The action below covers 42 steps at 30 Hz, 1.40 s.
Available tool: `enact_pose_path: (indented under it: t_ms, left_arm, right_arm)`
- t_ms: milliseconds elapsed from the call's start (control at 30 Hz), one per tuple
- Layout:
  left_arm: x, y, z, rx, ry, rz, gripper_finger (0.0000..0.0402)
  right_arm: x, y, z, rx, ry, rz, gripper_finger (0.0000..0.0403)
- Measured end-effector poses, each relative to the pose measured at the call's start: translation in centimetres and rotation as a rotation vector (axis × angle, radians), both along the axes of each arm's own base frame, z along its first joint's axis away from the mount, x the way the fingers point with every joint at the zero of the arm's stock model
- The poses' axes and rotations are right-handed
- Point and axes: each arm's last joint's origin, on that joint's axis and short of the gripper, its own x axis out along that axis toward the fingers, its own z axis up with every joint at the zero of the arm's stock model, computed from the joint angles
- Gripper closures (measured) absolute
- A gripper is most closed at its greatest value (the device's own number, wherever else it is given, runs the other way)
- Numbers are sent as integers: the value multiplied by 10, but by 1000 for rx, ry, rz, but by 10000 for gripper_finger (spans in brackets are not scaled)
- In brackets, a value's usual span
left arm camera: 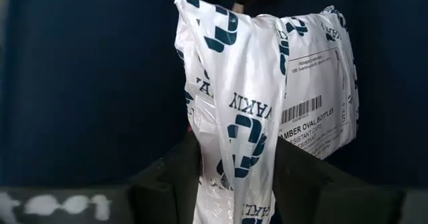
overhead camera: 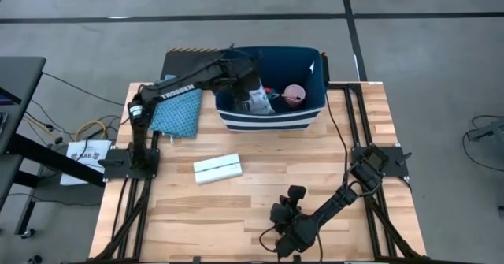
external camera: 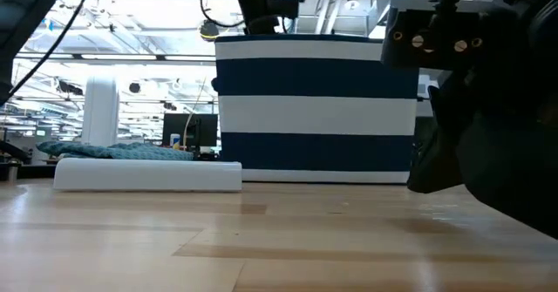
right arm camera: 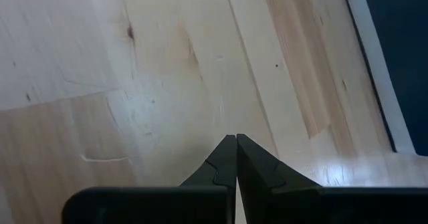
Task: Pick & place medical supplies in basket/bin
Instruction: Put the white mailer bag into the blue bin, then put the white pill organizer into the blue bin
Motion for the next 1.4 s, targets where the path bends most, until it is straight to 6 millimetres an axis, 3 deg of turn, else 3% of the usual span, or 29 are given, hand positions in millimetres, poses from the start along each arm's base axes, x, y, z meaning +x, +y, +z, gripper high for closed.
enact_pose_path:
  t_ms: [300,667,767,833,900,1000,1133,1300,1400]
  left_arm:
    - [11,-4,-11,12,43,-74,224]
    - [15,-15,-9,133,94,-66,132]
    - [10,-24,0,227,188,-54,122]
    - [5,-35,21,315,185,-17,120]
    - [-8,-50,57,367,77,24,119]
    - [-42,-84,113,353,-220,55,119]
    - [-106,-118,156,151,-535,11,119]
    - [-173,-143,179,-161,-713,-76,119]
    - [-195,-156,167,-288,-662,-106,119]
  right_arm:
    - [-3,5,-1,3,-7,10,403]
    - [-5,7,-2,8,-7,14,403]
    - [-6,9,-2,10,-8,18,403]
    - [-7,10,-3,13,-14,18,403]
    - [-9,12,-3,19,-27,8,403]
    - [-11,14,-3,35,-58,-21,403]
    - [-11,15,-4,69,-110,-81,403]
    - [-3,16,-4,132,-160,-96,403]
    - [15,19,0,200,-210,-61,403]
